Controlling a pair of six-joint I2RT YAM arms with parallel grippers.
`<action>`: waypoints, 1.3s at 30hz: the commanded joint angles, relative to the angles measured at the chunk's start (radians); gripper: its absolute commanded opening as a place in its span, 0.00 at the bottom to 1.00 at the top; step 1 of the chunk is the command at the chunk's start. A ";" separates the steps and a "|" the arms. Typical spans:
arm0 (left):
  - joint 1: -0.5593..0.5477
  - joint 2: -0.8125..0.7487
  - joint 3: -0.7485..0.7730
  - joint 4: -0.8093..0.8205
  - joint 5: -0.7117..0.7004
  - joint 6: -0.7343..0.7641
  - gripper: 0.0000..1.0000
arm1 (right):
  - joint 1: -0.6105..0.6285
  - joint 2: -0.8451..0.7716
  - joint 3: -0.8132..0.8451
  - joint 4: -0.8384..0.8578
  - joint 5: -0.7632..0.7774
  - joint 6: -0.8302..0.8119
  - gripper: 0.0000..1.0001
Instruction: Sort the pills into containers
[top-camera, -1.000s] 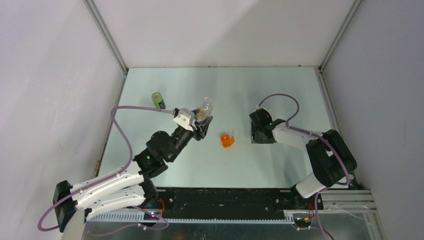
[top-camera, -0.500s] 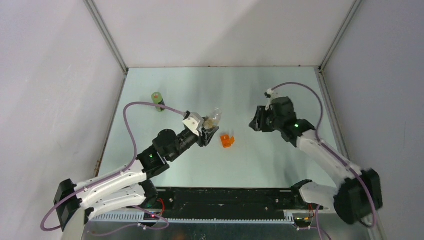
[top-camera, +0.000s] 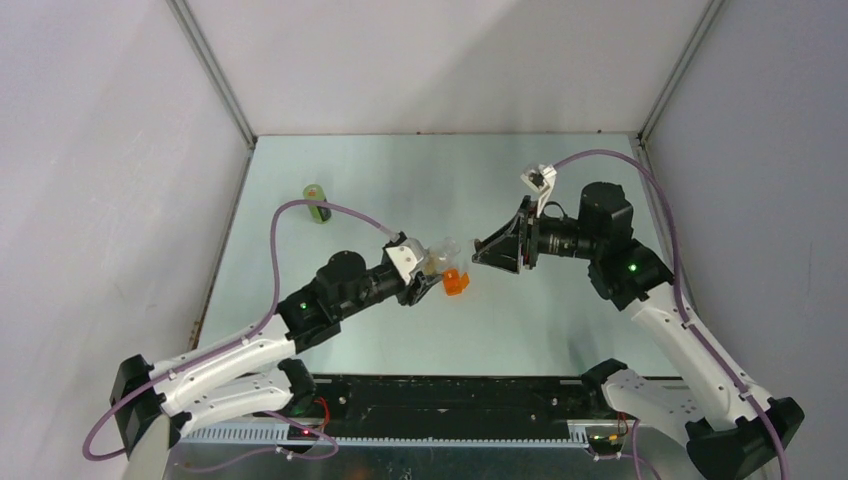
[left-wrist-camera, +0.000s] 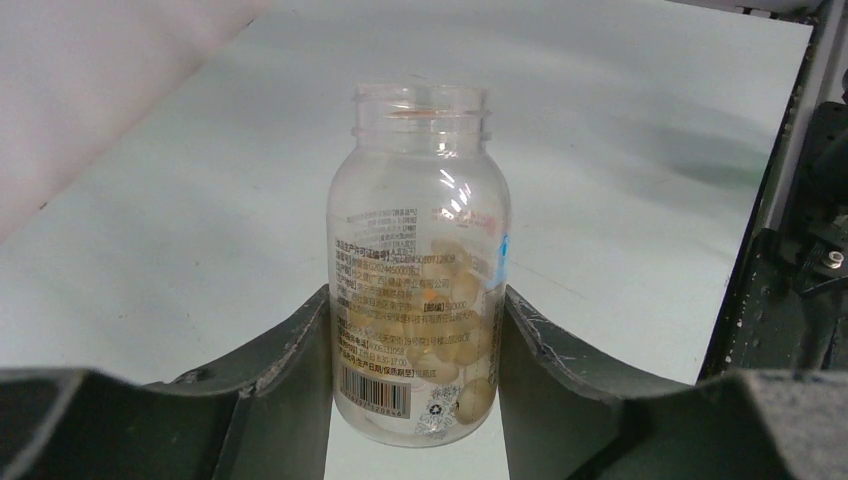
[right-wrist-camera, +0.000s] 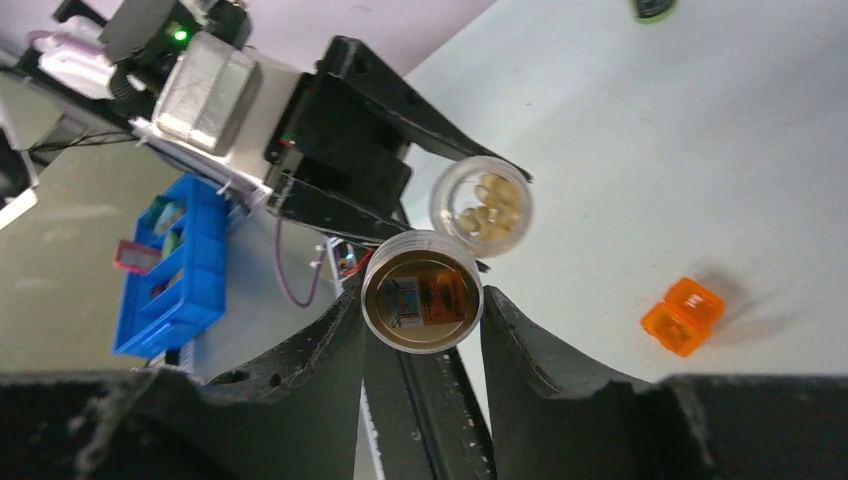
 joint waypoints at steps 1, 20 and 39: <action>0.006 0.015 0.073 -0.038 0.055 0.056 0.00 | 0.034 0.035 0.098 -0.042 -0.073 -0.049 0.37; 0.007 0.039 0.097 -0.041 0.119 0.054 0.00 | 0.069 0.200 0.170 -0.210 -0.033 -0.143 0.37; 0.006 0.016 0.085 -0.015 0.137 0.037 0.00 | 0.072 0.257 0.169 -0.185 0.029 -0.141 0.34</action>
